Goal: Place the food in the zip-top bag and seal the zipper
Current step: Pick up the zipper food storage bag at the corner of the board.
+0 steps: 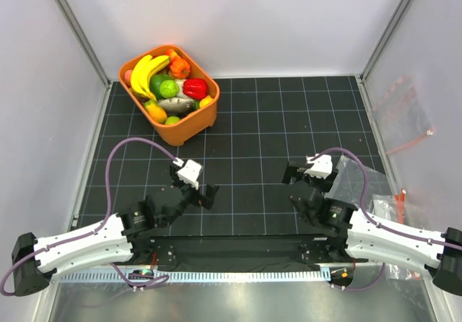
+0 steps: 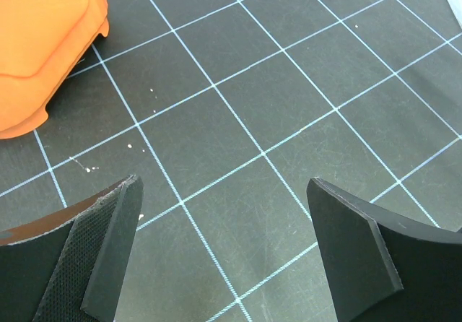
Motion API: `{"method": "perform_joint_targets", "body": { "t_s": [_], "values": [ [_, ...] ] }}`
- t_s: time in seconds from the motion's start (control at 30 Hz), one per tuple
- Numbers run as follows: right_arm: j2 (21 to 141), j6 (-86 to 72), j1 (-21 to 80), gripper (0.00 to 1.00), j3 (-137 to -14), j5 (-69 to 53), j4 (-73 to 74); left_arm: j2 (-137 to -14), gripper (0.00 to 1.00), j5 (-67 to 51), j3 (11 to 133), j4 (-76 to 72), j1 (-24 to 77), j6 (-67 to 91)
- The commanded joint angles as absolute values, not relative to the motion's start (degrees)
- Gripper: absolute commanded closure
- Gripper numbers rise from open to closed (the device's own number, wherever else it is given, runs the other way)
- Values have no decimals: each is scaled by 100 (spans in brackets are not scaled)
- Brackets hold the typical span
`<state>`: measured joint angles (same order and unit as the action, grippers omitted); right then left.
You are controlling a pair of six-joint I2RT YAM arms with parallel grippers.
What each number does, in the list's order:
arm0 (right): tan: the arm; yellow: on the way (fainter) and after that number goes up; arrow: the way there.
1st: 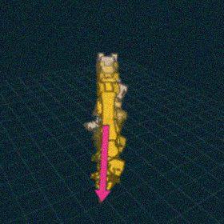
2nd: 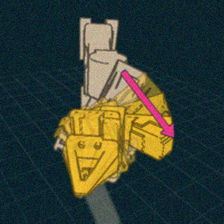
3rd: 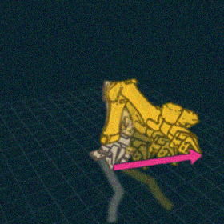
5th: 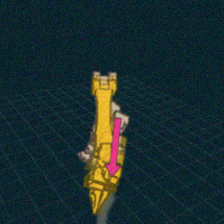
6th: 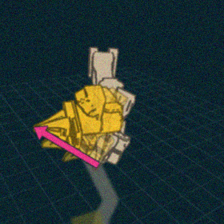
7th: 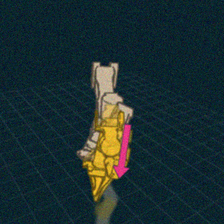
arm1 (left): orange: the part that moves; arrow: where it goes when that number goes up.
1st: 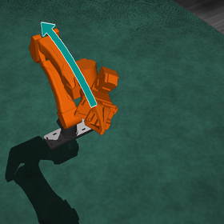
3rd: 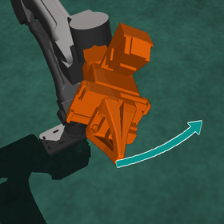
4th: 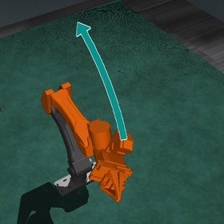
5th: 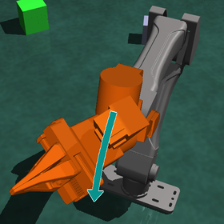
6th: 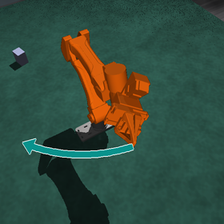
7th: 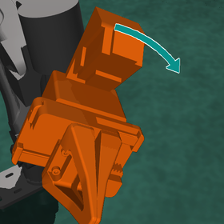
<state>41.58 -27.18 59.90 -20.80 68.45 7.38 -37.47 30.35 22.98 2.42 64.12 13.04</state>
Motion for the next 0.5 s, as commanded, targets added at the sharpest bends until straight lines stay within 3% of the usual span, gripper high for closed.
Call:
{"method": "perform_joint_targets", "body": {
  "t_s": [0.0,0.33,0.47],
  "values": [
    [4043,-2909,6012,0,-2224,7022,641,-3753,0,3067,2417,26,6425,1266],
    [4306,-3418,5994,0,-2399,7487,1159,-3718,0,3067,2426,26,6425,1274],
    [4815,-5088,5381,0,-3206,7349,3082,-3753,0,3032,2426,18,6425,1275]
  ]
}}
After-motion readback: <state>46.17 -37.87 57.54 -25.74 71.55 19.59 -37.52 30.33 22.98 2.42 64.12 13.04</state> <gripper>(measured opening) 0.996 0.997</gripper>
